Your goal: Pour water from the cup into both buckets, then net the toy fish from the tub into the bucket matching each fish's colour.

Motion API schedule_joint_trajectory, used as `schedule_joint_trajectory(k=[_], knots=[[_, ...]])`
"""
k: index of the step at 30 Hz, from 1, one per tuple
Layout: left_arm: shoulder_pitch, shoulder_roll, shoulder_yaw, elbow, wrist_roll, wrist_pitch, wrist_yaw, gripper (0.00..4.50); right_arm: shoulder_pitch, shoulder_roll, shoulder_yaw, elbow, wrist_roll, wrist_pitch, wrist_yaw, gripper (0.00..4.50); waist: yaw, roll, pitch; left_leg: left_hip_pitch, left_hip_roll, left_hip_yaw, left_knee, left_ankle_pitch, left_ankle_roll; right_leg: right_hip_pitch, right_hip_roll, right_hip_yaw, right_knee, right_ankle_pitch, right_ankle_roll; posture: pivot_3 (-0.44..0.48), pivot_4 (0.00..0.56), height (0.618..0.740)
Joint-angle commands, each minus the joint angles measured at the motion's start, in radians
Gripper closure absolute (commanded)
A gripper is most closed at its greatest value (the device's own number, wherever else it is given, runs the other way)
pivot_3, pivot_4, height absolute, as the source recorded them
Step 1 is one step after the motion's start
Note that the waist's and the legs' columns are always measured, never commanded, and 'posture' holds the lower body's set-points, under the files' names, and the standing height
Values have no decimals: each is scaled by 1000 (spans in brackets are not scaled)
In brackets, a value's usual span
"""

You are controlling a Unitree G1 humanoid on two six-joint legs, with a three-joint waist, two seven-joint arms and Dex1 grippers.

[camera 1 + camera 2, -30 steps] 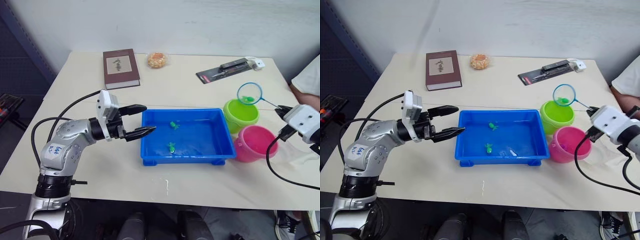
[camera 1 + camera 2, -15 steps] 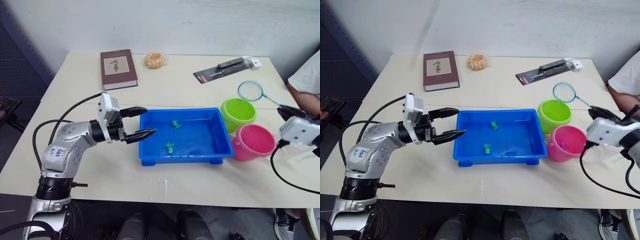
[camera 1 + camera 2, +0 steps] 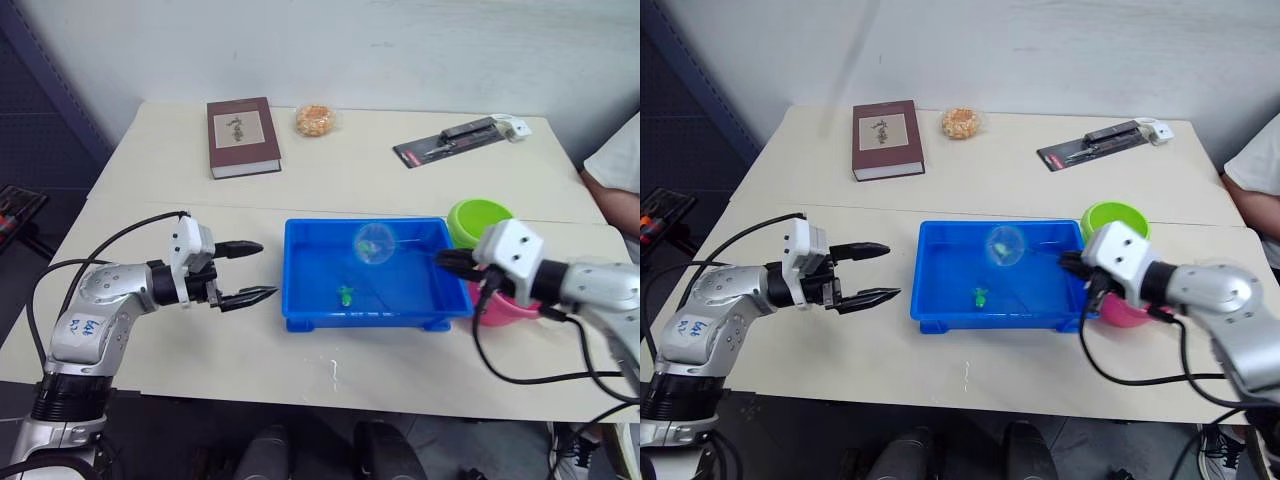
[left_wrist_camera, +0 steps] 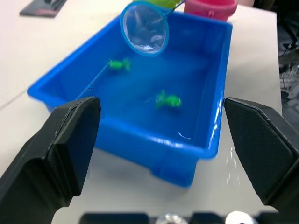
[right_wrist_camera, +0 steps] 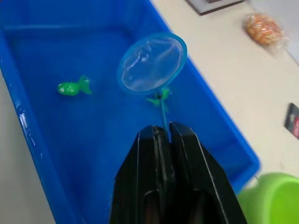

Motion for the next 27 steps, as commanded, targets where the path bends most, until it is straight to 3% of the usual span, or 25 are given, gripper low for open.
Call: schedule_joint_trajectory(k=[1, 7, 12, 19, 23, 27], knots=[[3, 11, 26, -46, -10, -9, -2, 11, -48, 29, 43, -2, -117, -43, -29, 4500, 1, 0, 0, -1, 0, 0, 0, 0, 0, 0, 0, 0, 0, 0, 0, 0, 150, 738], [26, 25, 37, -89, -25, 44, 8, 11, -140, 60, 175, 107, -315, -105, -2, 4500, -3, 0, 0, -1, 0, 0, 0, 0, 0, -1, 1, -1, 1, 0, 0, 0, 150, 738], [29, 24, 44, -105, -22, 52, 16, 11, -168, 81, 203, 123, -322, -63, 77, 4500, -3, 0, 0, -1, 0, 1, 1, 0, 0, -2, 1, -5, 6, 0, 0, 0, 150, 738], [29, 19, 54, -127, -26, 61, 37, 11, -203, 110, 128, -16, -33, 352, 222, 4500, -3, 0, 0, -1, 0, 0, 1, 0, 0, -2, 0, -8, 7, 0, 0, 0, 150, 738], [31, 17, 55, -135, -28, 64, 44, 11, -242, 120, 111, -14, 24, 482, 217, 4500, -3, 0, 0, -1, 0, 0, 1, 0, 0, -1, 0, -7, 6, 0, 0, 0, 150, 738], [25, 9, 53, -154, -37, 80, 60, 11, -267, 188, -12, 49, 170, 715, 175, 4500, -2, 0, 0, -1, 0, -1, 1, 0, 0, -1, -1, -6, 6, 0, 0, 0, 150, 738]])
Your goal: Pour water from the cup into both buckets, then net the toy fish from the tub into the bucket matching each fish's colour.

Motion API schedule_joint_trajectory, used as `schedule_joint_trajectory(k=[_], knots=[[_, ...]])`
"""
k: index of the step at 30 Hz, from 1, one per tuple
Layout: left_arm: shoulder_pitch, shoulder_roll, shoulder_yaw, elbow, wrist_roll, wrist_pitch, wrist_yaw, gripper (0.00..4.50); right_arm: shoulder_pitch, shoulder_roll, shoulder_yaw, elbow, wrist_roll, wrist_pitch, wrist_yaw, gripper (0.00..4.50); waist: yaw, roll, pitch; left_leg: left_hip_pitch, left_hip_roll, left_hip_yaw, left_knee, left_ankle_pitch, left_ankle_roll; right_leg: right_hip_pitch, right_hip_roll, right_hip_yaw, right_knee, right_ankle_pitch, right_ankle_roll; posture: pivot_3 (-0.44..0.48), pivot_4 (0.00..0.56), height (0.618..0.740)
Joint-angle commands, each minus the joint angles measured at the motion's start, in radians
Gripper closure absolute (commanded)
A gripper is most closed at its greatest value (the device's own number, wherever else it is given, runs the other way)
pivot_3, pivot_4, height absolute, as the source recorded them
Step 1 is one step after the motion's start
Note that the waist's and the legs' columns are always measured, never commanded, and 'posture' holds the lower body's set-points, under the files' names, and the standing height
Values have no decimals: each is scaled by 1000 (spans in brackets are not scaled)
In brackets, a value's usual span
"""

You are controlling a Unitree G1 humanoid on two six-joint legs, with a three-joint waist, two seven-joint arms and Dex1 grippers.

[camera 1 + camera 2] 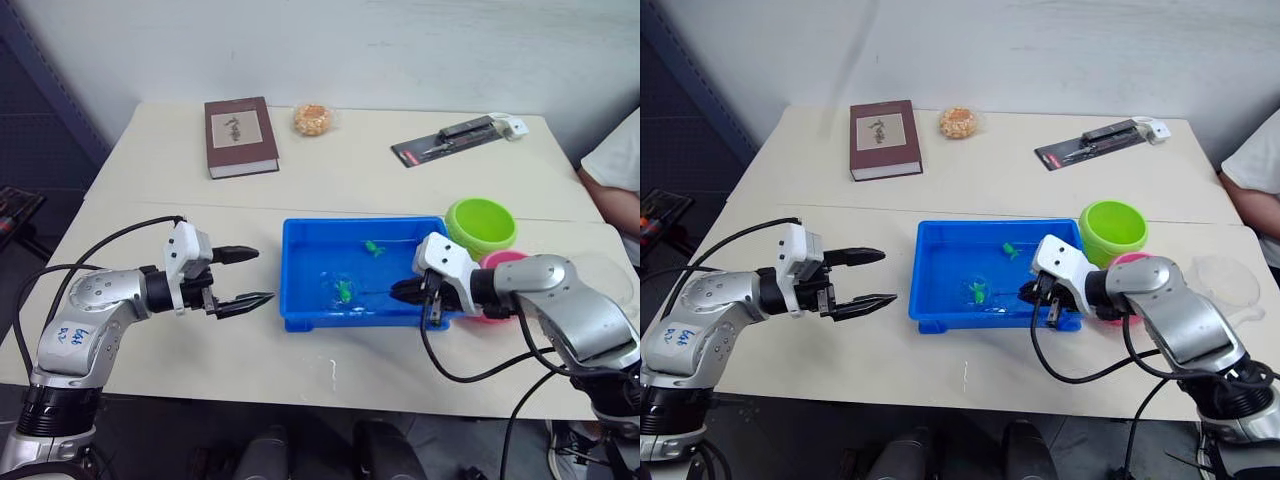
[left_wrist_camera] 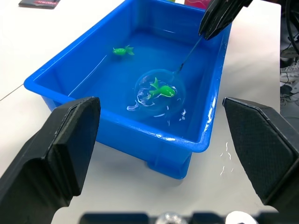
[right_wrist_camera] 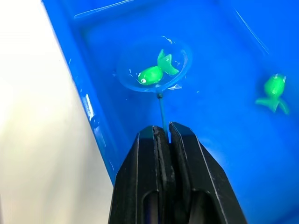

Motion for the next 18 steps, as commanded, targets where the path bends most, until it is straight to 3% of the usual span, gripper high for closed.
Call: schedule_joint_trajectory(k=[1, 8, 18], knots=[[-11, -2, 24, -44, -29, 10, 15, 11, -17, 21, -118, 13, 117, 150, -18, 4500, 0, 0, 0, 0, 0, 0, 0, 0, 0, 0, 0, 0, 0, 0, 0, 0, 150, 738], [-84, -29, 19, -58, -78, 55, 38, 11, -13, -11, -299, 11, 249, 250, -27, 4500, 3, 0, 0, -1, -1, 0, 0, 0, 0, 0, 0, 0, 0, 0, 0, 0, 150, 738], [-235, -119, -59, -17, -103, 135, 69, 11, 297, -100, -560, -27, 229, -35, 13, 4500, 5, 0, 0, -1, -1, 1, 0, 0, 1, 0, 2, -3, 0, 0, 0, 0, 150, 738]])
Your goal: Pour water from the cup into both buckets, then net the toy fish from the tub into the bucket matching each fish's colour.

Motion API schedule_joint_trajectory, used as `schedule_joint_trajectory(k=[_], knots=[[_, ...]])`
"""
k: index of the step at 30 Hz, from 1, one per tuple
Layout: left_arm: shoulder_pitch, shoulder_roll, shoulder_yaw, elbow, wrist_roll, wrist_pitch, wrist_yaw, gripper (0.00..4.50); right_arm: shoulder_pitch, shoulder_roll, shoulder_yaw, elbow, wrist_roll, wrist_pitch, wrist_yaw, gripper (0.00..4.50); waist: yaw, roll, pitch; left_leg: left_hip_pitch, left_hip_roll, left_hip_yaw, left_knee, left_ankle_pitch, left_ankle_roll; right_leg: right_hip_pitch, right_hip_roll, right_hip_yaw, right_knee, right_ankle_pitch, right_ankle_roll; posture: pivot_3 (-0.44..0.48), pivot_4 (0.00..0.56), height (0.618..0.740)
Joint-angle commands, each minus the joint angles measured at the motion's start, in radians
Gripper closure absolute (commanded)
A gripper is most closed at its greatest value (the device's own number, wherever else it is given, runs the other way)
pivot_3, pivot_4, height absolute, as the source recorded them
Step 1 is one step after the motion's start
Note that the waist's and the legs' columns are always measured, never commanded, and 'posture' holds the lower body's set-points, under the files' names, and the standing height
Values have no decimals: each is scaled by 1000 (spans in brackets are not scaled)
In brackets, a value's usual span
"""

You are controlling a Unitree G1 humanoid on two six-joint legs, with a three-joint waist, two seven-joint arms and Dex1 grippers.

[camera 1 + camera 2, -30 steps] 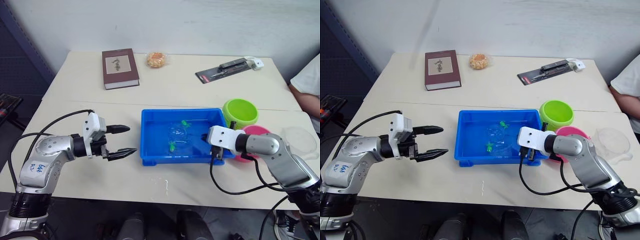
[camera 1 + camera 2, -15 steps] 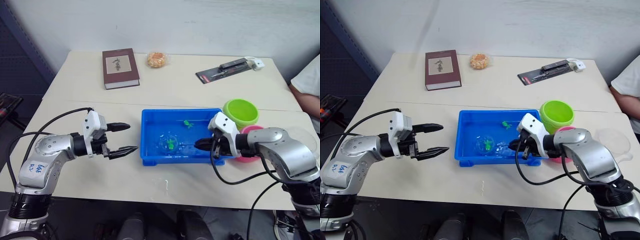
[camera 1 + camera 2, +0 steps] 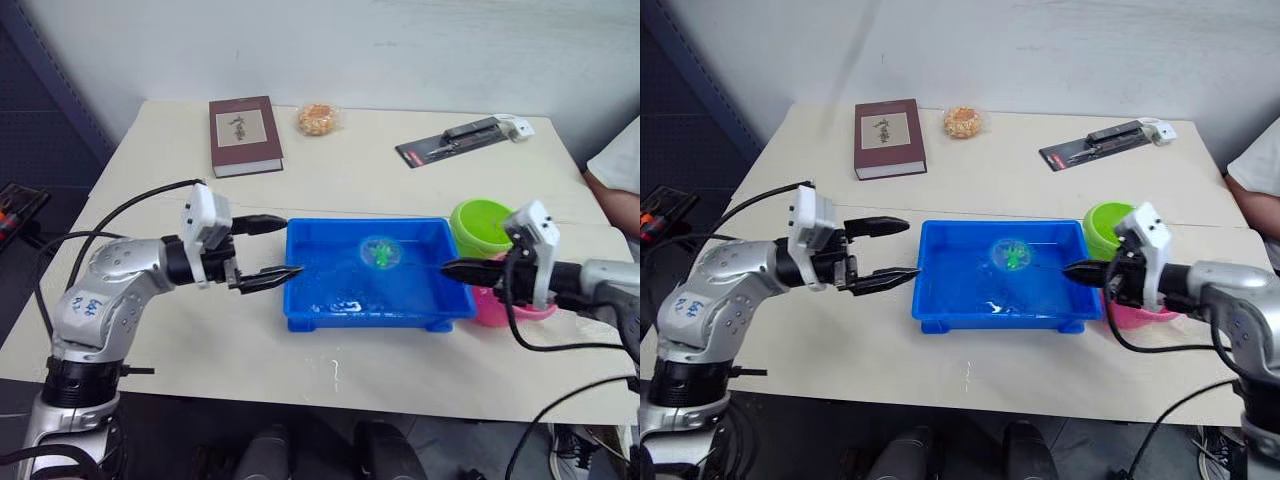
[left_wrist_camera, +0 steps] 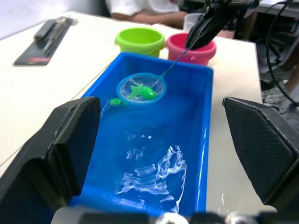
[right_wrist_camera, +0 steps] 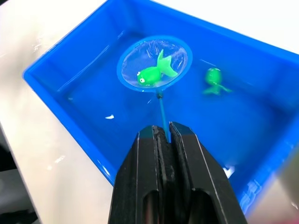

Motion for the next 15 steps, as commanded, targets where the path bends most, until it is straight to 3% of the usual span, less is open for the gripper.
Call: schedule_joint_trajectory(k=[1, 8, 15], knots=[[-40, -26, 7, 25, -29, 28, 25, 11, 73, -36, -105, -45, 3, -78, 18, 4500, -3, 0, 0, 0, 0, 0, 0, 0, 0, 0, 0, 0, 0, 0, 0, 0, 150, 738], [-85, -43, -25, 112, 14, -29, -19, 11, 117, -90, -296, -46, 41, -82, -14, 4500, -2, 0, 0, 3, 1, 2, 0, 0, 0, 0, 1, 2, 2, 0, 0, 0, 150, 738], [-94, -62, -39, 134, 30, -58, -28, 11, 109, -123, -296, 96, -111, -271, -101, 4500, -1, 0, 0, 3, 0, 2, 0, 0, 0, 1, 0, 2, 1, 0, 0, 0, 150, 738]])
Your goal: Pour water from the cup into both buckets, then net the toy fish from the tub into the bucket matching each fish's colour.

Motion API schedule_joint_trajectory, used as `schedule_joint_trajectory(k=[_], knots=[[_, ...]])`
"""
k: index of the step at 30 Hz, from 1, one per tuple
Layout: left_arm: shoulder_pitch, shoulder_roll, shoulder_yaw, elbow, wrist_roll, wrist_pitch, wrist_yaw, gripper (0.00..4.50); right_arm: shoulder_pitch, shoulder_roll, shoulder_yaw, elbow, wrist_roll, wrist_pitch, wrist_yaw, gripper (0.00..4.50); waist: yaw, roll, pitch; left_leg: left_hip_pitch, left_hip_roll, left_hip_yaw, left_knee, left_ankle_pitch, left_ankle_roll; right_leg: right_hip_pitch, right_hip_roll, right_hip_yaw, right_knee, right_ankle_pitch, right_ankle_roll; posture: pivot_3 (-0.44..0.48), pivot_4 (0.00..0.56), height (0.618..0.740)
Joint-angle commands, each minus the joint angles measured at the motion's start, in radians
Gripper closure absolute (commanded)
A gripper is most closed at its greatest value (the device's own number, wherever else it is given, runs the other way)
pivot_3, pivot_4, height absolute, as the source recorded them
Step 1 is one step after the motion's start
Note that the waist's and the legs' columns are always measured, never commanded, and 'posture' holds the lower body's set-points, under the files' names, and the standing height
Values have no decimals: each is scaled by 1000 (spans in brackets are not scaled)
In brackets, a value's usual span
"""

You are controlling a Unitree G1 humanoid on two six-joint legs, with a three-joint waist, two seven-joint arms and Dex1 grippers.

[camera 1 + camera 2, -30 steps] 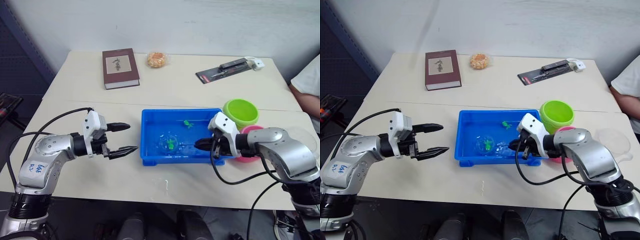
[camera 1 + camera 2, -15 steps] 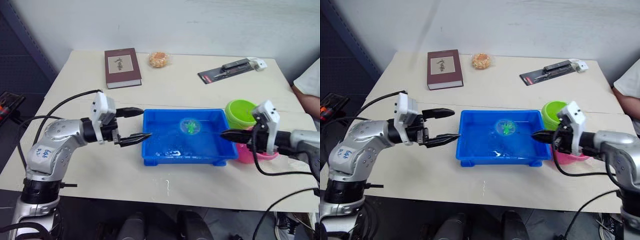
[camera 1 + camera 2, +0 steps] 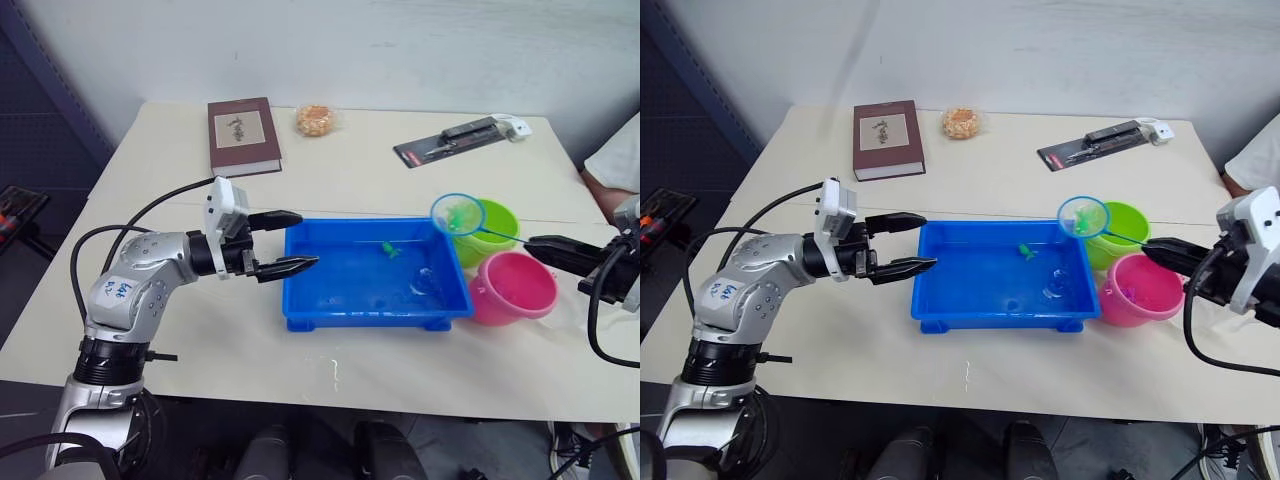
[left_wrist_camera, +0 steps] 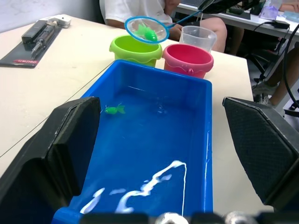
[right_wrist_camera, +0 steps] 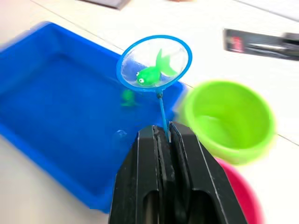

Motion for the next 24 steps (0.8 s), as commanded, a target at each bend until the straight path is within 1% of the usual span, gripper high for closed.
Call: schedule_joint_trajectory(k=[1, 2, 4, 5, 7, 9, 12, 15, 19, 21, 22, 24], knots=[[-23, -10, -2, -13, 7, -29, -8, 11, -30, -15, 4, 106, -139, -186, -92, 4500, -1, 0, 0, 0, 0, 0, 0, 0, 0, 0, 0, 0, 0, 0, 0, 0, 150, 738], [-23, -13, -2, -14, 7, -30, -6, 11, -40, -7, 21, 154, -194, -267, -131, 4500, -1, 0, 0, 0, 0, 0, 0, 0, 0, 0, 0, 0, 0, 0, 0, 0, 150, 738], [-21, -18, -2, -15, 9, -30, -3, 11, -53, 3, 43, 213, -256, -363, -175, 4500, -2, 0, 0, 0, -1, 1, 0, 0, 0, 0, 0, 0, 0, 0, 0, 0, 150, 738], [-20, -20, 1, -17, 7, -26, 1, 11, -35, -7, 79, 241, -331, -468, -197, 4500, -2, 0, 0, 0, 0, 1, 0, 0, 0, 0, 0, 0, 0, 0, 0, 0, 150, 738], [-18, -22, 4, -18, 5, -21, 5, 11, -13, -22, 123, 282, -422, -608, -221, 4500, -3, 0, 0, 0, 0, 1, 0, 0, 0, 0, 0, 0, 0, 0, 0, 0, 150, 738], [-17, -22, 7, -21, 5, -20, 8, 11, -3, -23, 161, 304, -478, -707, -232, 4500, -3, 0, 0, 0, 0, 1, 0, 0, 0, -1, 1, 0, 0, 0, 0, 0, 150, 738], [-16, -20, 12, -22, 7, -21, 14, 11, -11, 11, 184, 311, -508, -787, -273, 4500, -6, 0, 0, 1, 0, 2, 0, 1, 0, -1, 2, 1, 1, 0, 0, 0, 150, 738], [-14, -21, 14, -24, 6, -21, 19, 11, 19, 6, 209, 324, -600, -899, -329, 4500, -4, 0, 0, 1, 1, 2, 0, 1, 0, -1, 2, 1, 1, 0, 0, 0, 150, 738], [-2, -20, 16, -30, 5, -23, 22, 11, 71, 12, 218, 318, -652, -974, -354, 4500, 0, 0, 0, 1, 0, 2, 0, 1, 0, 0, 1, 1, 1, 0, 0, 0, 150, 738], [1, -21, 16, -32, 6, -24, 23, 11, 95, -11, 229, 333, -730, -1055, -396, 4500, -1, 0, 0, 1, 0, 2, 0, 1, 0, 0, 1, 1, 0, 0, 0, 0, 150, 738], [3, -23, 16, -32, 6, -26, 24, 11, 101, -23, 227, 343, -803, -1102, -464, 4500, -2, 0, 0, 1, 0, 2, 0, 1, 0, 0, 1, 1, 1, 0, 0, 0, 150, 738], [11, -26, 16, -28, 8, -34, 26, 11, 104, -46, 240, 344, -912, -1170, -550, 4500, -3, 1, 0, 1, 0, 2, 0, 1, 0, 0, 1, 1, 1, 0, 0, 0, 150, 738]])
